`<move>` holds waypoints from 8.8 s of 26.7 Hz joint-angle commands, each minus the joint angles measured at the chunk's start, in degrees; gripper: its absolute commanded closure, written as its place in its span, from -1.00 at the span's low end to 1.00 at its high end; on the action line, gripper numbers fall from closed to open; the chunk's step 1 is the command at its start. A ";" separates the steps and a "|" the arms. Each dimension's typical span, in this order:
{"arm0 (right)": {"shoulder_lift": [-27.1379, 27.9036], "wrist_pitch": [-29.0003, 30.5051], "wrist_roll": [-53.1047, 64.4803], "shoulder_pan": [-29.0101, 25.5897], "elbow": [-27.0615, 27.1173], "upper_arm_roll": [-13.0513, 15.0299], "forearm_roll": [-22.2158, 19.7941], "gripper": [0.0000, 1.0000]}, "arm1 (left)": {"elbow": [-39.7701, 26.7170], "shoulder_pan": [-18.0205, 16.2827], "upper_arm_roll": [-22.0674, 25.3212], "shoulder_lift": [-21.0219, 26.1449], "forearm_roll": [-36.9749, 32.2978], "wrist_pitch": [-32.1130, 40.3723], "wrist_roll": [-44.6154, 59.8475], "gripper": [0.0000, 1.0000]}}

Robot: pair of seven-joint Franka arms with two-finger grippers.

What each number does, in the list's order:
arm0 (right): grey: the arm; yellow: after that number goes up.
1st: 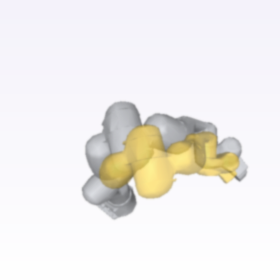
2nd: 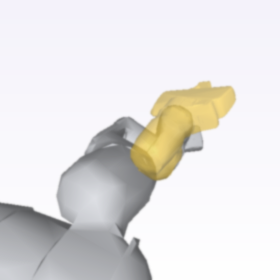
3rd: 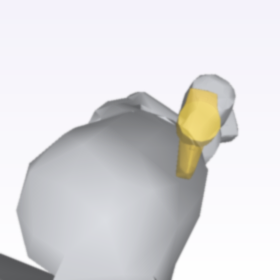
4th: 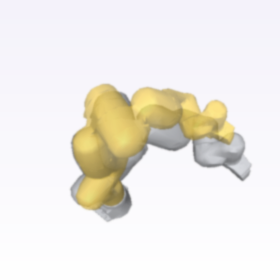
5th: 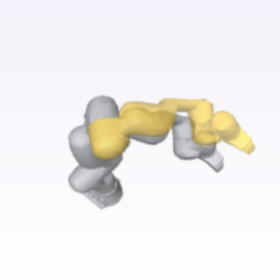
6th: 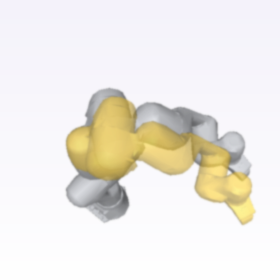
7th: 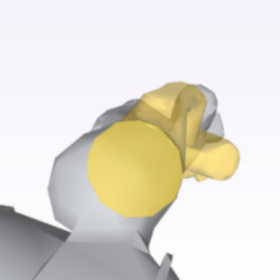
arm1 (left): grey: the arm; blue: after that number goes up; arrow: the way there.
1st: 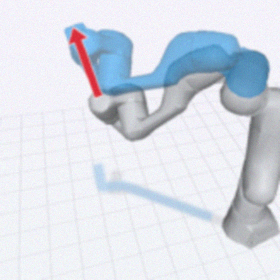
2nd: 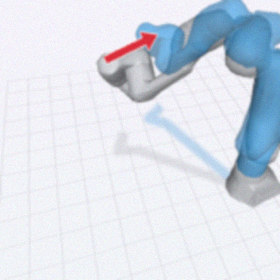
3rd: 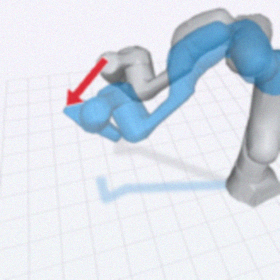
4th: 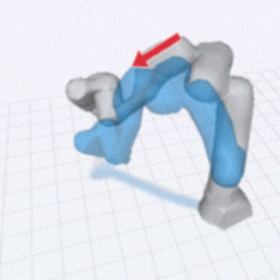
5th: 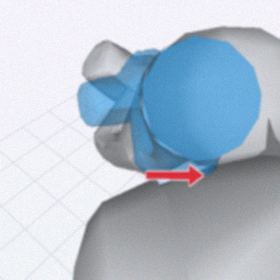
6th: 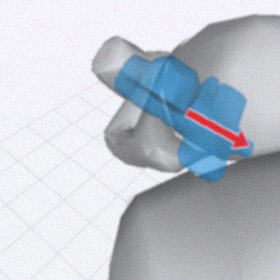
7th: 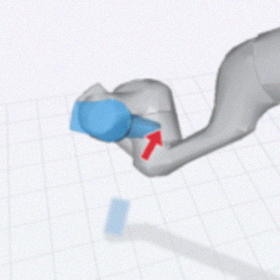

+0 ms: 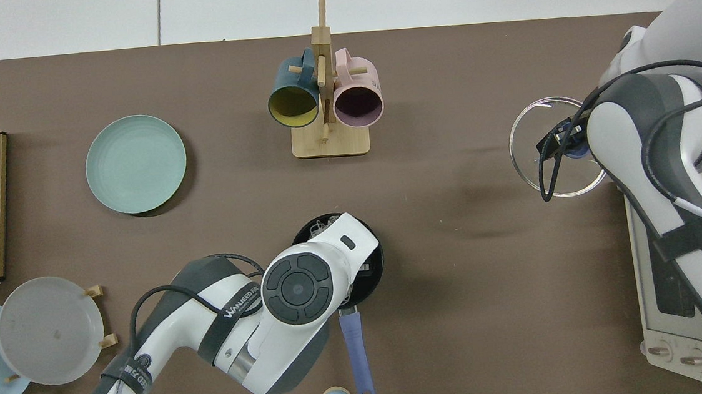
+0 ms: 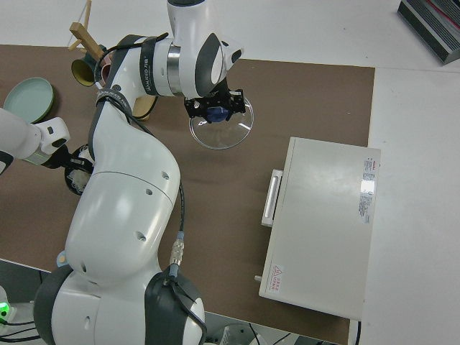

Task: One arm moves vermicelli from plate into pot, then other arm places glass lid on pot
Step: 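Carry the vermicelli with the left gripper over the black pot, then release the vermicelli into the pot while the right gripper lifts the lid, then retract the left gripper while the right gripper carries the lid over the pot, then lower the glass lid onto the pot with the right gripper, then open the right gripper and lift it off the lid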

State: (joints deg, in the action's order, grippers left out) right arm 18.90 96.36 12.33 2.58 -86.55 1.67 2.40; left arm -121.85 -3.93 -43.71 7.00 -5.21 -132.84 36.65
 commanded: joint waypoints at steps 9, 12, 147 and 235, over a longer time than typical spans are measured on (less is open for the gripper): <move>-2.55 -0.48 -4.86 2.43 -1.95 -0.70 1.29 1.00 | 2.59 -0.38 0.82 2.75 -1.30 -1.46 0.00 -1.00; -2.90 -0.30 -7.40 3.66 -2.04 -0.79 1.29 1.00 | 2.59 -0.29 0.74 2.58 -1.30 -0.58 0.00 -1.00; 2.63 18.24 -76.58 11.13 -12.59 -30.23 -5.92 1.00 | 22.71 1.12 39.67 -8.23 5.56 35.81 -40.16 -1.00; -10.73 7.26 -35.82 5.77 -7.05 -10.12 -0.21 -1.00 | 22.71 0.94 39.67 -8.15 5.65 35.81 -40.16 -1.00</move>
State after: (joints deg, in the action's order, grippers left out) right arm 10.31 106.00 -32.06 8.26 -93.26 -14.23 -0.38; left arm -99.27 -3.19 -4.32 -0.81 0.44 -96.79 -3.44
